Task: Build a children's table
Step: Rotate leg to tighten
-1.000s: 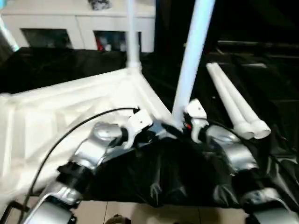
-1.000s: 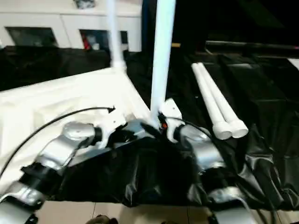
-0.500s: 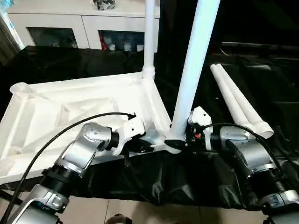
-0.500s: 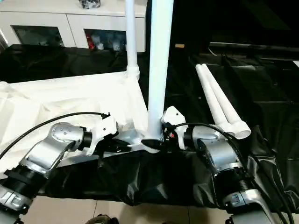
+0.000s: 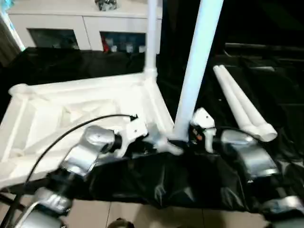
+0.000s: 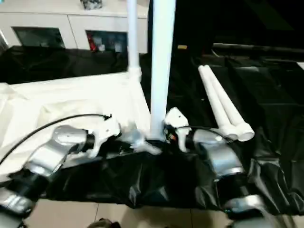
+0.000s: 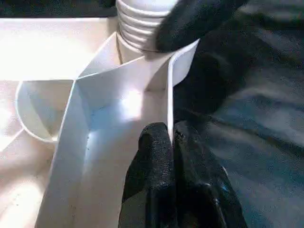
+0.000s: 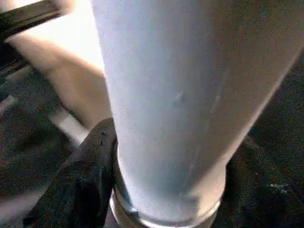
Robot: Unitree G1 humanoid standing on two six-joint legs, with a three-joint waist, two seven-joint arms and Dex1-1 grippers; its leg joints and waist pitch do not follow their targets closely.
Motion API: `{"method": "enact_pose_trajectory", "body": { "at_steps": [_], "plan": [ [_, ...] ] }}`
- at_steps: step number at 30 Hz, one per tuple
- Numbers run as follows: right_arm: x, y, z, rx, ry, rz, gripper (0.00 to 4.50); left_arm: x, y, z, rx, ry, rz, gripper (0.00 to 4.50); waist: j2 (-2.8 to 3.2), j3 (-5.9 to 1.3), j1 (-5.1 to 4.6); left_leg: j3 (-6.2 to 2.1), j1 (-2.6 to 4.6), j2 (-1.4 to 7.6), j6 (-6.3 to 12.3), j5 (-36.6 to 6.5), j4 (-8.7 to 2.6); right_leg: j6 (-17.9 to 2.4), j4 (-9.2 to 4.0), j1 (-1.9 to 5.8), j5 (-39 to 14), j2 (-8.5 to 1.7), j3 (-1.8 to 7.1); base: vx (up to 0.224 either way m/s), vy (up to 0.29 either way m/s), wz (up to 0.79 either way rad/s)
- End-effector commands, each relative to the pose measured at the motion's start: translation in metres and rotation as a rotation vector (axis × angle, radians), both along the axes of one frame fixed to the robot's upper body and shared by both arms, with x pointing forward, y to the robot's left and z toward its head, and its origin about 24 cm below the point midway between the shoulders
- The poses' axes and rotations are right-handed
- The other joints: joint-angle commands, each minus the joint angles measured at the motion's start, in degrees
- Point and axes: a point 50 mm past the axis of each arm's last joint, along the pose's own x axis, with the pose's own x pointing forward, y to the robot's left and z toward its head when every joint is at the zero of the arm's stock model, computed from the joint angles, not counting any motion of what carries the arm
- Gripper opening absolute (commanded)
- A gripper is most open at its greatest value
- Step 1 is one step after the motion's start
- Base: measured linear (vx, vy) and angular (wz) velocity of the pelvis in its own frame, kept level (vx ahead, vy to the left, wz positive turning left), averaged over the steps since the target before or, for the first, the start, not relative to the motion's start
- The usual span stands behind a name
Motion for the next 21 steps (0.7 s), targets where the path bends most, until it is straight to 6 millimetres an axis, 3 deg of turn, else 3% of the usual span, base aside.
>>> {"method": "enact_pose_trajectory", "body": {
  "at_steps": [1,3,4,5,6,9,10,11,15,21],
  "plan": [
    [0.005,0.013,-0.008,-0.017,0.013,-0.1,2.67,0.009,-0.022,0.011,-0.032,-0.055,0.051,0.0,-0.34,-4.02,-0.5,-2.92,2.17,4.61,-2.09,-18.4,-4.42,-10.6,-5.26,1.61,-24.9,-5.35,2.98,0.0,0.0,0.0],
    [0.007,0.016,-0.009,0.003,0.019,-0.152,2.67,0.014,-0.026,0.012,-0.032,-0.065,0.106,0.0,-0.33,-4.06,-0.52,-2.97,2.13,4.69,-1.97,-18.8,-4.4,-10.0,-5.5,1.67,-25.1,-5.46,3.04,0.0,0.0,0.0],
    [0.011,0.027,-0.012,0.024,0.031,-0.264,2.67,0.021,-0.037,0.012,-0.036,-0.08,0.191,0.0,0.07,-4.01,-0.62,-2.9,2.2,4.74,-2.07,-18.9,-4.53,-9.9,-5.39,1.36,-24.1,-5.16,3.14,0.0,0.0,0.0],
    [0.012,0.034,-0.014,0.029,0.032,-0.303,2.67,0.022,-0.042,0.012,-0.038,-0.088,0.216,0.0,-0.05,-4.03,-0.83,-2.71,2.3,4.61,-2.19,-18.8,-4.49,-10.1,-5.48,1.17,-23.6,-5.02,3.18,0.0,0.0,0.0],
    [0.013,0.043,-0.014,0.03,0.023,-0.315,2.67,0.022,-0.048,0.012,-0.043,-0.093,0.216,0.0,0.05,-4.14,-0.77,-2.99,2.41,4.58,-2.83,-19.4,-4.52,-10.3,-5.45,1.36,-23.4,-5.24,3.03,0.0,0.0,0.0],
    [0.013,0.049,-0.012,0.05,0.006,-0.297,2.67,0.02,-0.052,0.013,-0.052,-0.094,0.19,0.0,-0.12,-4.27,-0.72,-2.95,1.93,4.61,-1.87,-18.6,-4.64,-9.7,-5.41,1.75,-21.6,-5.32,3.07,0.0,0.0,0.0],
    [0.013,0.05,-0.011,0.064,0.005,-0.303,3.02,0.02,-0.053,0.013,-0.055,-0.096,0.188,0.0,-0.08,-4.36,-0.76,-2.87,1.8,4.63,-1.42,-17.6,-4.63,-10.1,-5.2,1.85,-19.5,-5.26,3.12,0.0,0.0,0.0],
    [0.014,0.051,-0.009,0.093,0.006,-0.295,3.37,0.019,-0.054,0.013,-0.057,-0.093,0.174,0.0,-0.12,-4.38,-0.77,-2.73,1.77,4.64,-0.92,-16.8,-4.61,-10.6,-5.04,1.85,-17.7,-5.19,3.18,0.0,0.0,0.0],
    [0.017,0.042,-0.003,0.1,-0.008,-0.254,3.59,0.016,-0.049,0.013,-0.053,-0.11,0.122,0.0,-0.18,-4.46,-0.75,-2.67,1.46,4.64,0.49,-14.6,-4.52,-11.4,-4.73,2.24,-15.6,-5.21,3.09,0.0,0.0,0.0],
    [0.012,0.028,-0.002,0.037,-0.038,-0.129,3.84,0.008,-0.038,0.01,-0.048,-0.096,0.044,0.0,-0.28,-4.37,-0.93,-2.65,1.41,4.7,0.91,-14.8,-4.44,-11.7,-4.77,2.37,-16.5,-5.28,3.04,0.0,0.0,0.0]
  ]
}}
